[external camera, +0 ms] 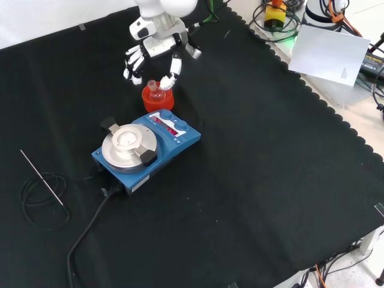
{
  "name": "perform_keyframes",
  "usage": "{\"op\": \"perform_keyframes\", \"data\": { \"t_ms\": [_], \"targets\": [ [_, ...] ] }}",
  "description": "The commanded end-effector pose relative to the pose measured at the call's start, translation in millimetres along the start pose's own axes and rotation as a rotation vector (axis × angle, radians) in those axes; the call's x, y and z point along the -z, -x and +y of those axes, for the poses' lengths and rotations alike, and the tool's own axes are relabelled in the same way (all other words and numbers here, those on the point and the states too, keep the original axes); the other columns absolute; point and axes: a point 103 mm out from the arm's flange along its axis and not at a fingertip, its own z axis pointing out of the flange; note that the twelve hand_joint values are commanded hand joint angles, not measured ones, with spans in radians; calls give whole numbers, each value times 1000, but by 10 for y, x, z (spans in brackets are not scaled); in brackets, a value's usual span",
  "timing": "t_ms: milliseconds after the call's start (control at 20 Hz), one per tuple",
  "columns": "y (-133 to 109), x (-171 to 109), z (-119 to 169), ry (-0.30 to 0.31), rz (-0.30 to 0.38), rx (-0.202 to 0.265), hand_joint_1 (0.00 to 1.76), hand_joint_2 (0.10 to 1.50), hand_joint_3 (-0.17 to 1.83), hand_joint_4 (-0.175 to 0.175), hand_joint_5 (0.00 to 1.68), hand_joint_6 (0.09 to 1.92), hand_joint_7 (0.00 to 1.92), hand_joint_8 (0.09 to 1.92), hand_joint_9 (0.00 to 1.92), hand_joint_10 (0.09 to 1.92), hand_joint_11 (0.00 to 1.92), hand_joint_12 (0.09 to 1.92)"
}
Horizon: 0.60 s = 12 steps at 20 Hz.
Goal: Pick up the round-bottom flask.
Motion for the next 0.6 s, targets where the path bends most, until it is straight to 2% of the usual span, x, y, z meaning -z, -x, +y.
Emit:
{"op": "perform_keyframes", "data": {
  "t_ms": [50,600],
  "targets": [
    [-19,-47,14,-17,21,2,832,635,641,-64,586,723,209,662,321,734,0,1167],
    [-27,-41,18,-6,34,4,823,674,613,-72,724,813,238,657,358,719,0,1186]
  ]
}}
